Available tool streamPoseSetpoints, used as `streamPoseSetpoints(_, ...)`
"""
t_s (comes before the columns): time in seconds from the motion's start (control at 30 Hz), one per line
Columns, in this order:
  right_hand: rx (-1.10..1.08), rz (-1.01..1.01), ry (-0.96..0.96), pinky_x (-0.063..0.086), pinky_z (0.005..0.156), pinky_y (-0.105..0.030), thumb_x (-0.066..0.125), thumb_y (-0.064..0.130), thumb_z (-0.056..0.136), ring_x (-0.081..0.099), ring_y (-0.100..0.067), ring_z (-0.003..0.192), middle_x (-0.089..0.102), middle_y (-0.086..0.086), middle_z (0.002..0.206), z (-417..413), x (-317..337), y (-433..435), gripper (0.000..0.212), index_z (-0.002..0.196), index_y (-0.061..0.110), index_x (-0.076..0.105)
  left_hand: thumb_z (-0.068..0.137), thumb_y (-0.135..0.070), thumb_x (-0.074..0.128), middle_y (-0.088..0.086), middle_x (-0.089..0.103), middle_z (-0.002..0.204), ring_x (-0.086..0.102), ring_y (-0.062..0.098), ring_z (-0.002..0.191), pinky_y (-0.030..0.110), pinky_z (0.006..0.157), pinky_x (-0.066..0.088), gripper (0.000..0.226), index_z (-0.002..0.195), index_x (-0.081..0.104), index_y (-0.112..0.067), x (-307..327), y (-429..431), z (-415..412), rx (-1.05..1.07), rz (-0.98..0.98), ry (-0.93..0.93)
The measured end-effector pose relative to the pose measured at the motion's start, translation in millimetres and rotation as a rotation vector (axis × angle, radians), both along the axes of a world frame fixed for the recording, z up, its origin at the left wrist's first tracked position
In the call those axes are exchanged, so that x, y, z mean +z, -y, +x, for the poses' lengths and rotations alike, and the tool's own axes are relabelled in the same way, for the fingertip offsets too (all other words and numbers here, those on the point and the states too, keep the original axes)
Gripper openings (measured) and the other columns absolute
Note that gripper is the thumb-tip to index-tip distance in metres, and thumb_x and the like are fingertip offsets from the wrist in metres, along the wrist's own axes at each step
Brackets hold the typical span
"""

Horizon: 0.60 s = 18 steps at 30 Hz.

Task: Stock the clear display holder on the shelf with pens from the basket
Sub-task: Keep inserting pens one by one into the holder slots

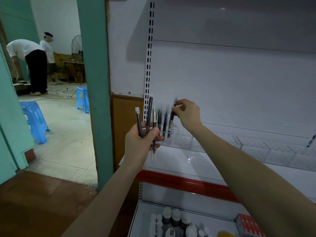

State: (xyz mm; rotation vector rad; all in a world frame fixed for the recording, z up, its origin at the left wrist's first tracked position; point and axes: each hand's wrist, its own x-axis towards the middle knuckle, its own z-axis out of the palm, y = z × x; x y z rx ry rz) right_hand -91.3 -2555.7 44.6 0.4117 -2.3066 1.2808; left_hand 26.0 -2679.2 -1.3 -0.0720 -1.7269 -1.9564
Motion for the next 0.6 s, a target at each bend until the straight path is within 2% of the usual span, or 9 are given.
streamPoseSetpoints(0.1, -0.009, 0.044, 0.029, 0.046, 0.074, -0.023, 0.058, 0.012, 0.090, 0.065, -0.026, 0.084, 0.068, -0.017, 0.094, -2, -8, 2, 0.024, 0.110, -0.001, 0.061, 0.088, -0.010, 0.060, -0.004, 0.068, 0.078, 0.069, 0.004, 0.066, 0.017, 0.055, 0.055, 0.013, 0.091, 0.058, -0.023, -2, 1, -2, -0.012, 0.009, 0.010)
streamPoseSetpoints(0.27, -0.027, 0.095, 0.071, 0.046, 0.065, -0.017, 0.060, 0.011, 0.089, 0.066, -0.029, 0.085, 0.069, -0.020, 0.095, -7, -19, 2, 0.024, 0.108, -0.003, 0.062, 0.087, -0.007, 0.060, -0.004, 0.068, 0.082, 0.069, 0.004, 0.071, 0.018, 0.057, 0.055, 0.019, 0.092, 0.056, -0.024, -6, 2, -3, -0.018, -0.009, 0.013)
streamPoseSetpoints(0.37, -0.017, 0.113, 0.105, 0.048, 0.075, -0.026, 0.061, 0.011, 0.088, 0.066, -0.031, 0.087, 0.068, -0.022, 0.097, -8, -24, 4, 0.024, 0.107, -0.003, 0.063, 0.087, -0.005, 0.060, -0.003, 0.068, 0.083, 0.069, 0.004, 0.071, 0.017, 0.056, 0.054, 0.019, 0.096, 0.057, -0.021, -7, 3, -3, -0.028, -0.003, 0.012)
streamPoseSetpoints(0.43, -0.012, 0.118, 0.121, 0.048, 0.076, -0.027, 0.061, 0.011, 0.088, 0.066, -0.031, 0.087, 0.068, -0.022, 0.097, -7, -27, 5, 0.023, 0.107, -0.003, 0.063, 0.087, -0.005, 0.060, -0.003, 0.069, 0.083, 0.070, 0.005, 0.071, 0.018, 0.056, 0.054, 0.019, 0.098, 0.057, -0.020, -7, 4, -4, -0.035, 0.002, 0.012)
streamPoseSetpoints(0.57, -0.025, 0.114, 0.127, 0.044, 0.063, -0.019, 0.061, 0.011, 0.088, 0.065, -0.027, 0.083, 0.069, -0.021, 0.096, -5, -30, 4, 0.024, 0.109, -0.002, 0.062, 0.086, -0.005, 0.061, -0.005, 0.069, 0.081, 0.070, 0.004, 0.070, 0.018, 0.056, 0.054, 0.021, 0.094, 0.057, -0.024, -8, 4, -4, -0.048, 0.004, 0.013)
streamPoseSetpoints(0.6, -0.022, 0.115, 0.134, 0.045, 0.064, -0.019, 0.061, 0.012, 0.088, 0.064, -0.027, 0.084, 0.069, -0.021, 0.097, -5, -30, 4, 0.025, 0.110, -0.001, 0.062, 0.086, -0.005, 0.061, -0.005, 0.069, 0.081, 0.070, 0.004, 0.070, 0.017, 0.056, 0.054, 0.021, 0.094, 0.057, -0.024, -9, 4, -4, -0.051, 0.004, 0.013)
